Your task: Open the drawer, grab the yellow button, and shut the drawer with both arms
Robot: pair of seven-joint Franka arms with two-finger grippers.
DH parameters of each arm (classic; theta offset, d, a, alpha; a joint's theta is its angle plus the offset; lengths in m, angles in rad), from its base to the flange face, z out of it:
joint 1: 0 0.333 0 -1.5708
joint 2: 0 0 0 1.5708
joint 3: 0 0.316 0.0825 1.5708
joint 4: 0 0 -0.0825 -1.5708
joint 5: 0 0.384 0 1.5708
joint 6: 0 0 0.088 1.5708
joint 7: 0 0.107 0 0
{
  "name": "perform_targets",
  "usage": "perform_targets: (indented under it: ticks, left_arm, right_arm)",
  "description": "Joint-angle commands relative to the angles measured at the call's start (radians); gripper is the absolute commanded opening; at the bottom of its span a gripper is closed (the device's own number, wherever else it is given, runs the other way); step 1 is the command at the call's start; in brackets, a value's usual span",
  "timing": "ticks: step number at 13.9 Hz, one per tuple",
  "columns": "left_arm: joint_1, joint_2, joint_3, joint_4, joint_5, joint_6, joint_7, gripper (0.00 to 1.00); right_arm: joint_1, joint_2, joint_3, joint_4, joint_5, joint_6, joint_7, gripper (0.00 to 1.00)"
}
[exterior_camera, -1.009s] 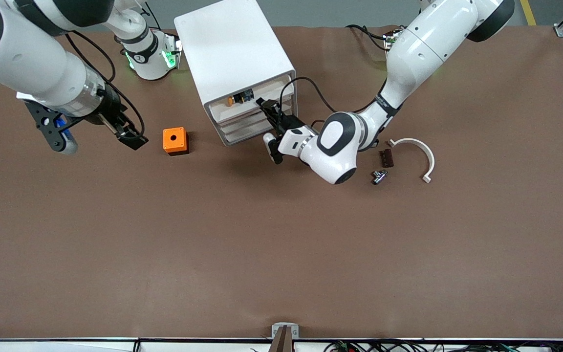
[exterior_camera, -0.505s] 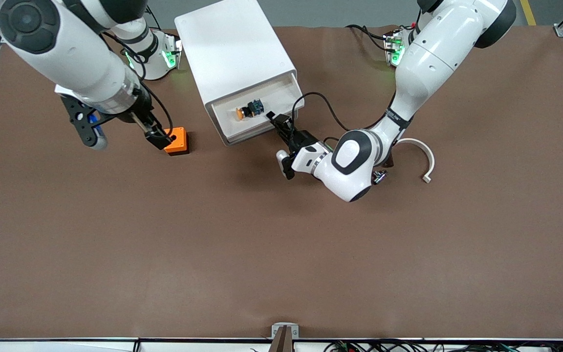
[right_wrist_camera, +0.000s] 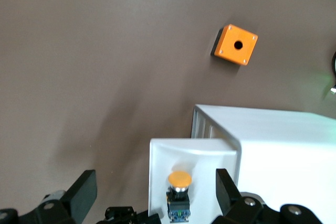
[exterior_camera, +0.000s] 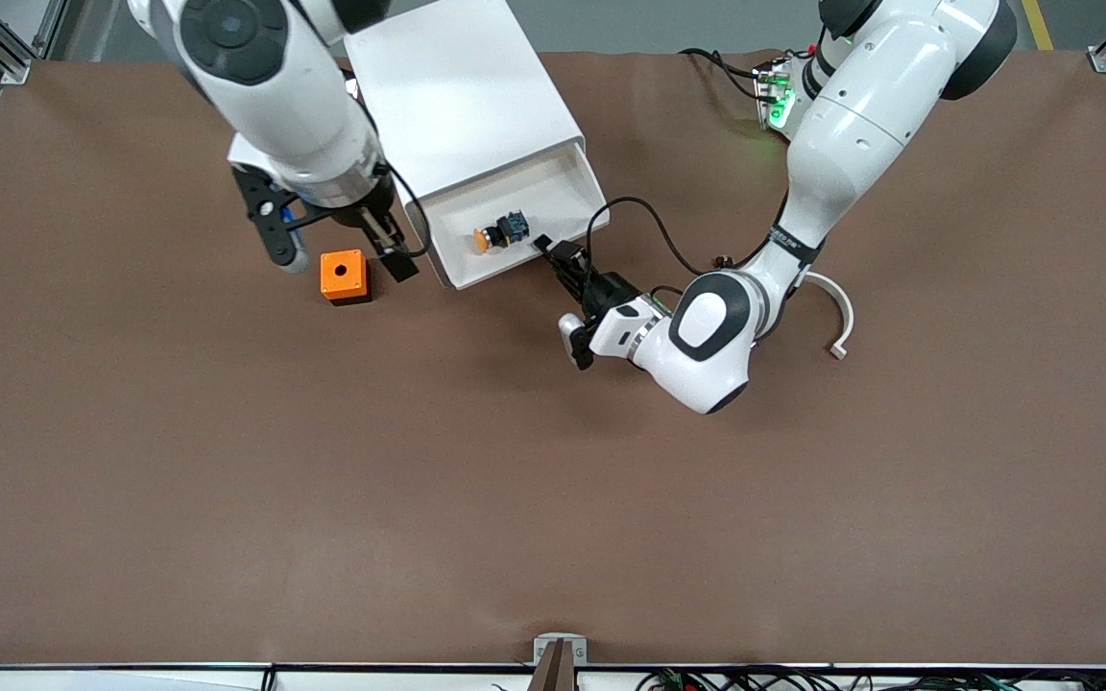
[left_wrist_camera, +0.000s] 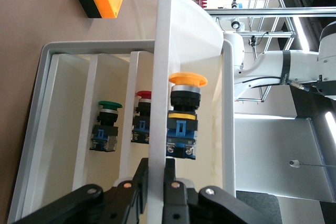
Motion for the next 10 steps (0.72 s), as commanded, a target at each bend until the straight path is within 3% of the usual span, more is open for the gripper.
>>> perform_targets:
  ticks: [1, 2, 6, 10]
  left_arm:
    - [0.013, 0.004, 0.016, 0.014, -0.003, -0.044, -0.02, 0.75]
    - [0.014, -0.002, 0.016, 0.016, 0.003, -0.044, -0.059, 1.0]
    - [0.042, -0.016, 0.016, 0.051, 0.081, -0.044, -0.143, 1.0]
    - [0.074, -0.036, 0.045, 0.108, 0.25, -0.04, -0.196, 1.0]
  right_arm:
    - [0.054, 0.03, -0.01, -0.003, -0.005, 0.014, 0.052, 1.0]
    - [0.069, 0.042, -0.01, -0.003, -0.007, 0.014, 0.06, 1.0]
    - [0.109, 0.094, -0.01, -0.015, -0.005, 0.044, 0.104, 1.0]
    - [0.135, 0.096, -0.01, -0.13, -0.004, 0.154, 0.129, 1.0]
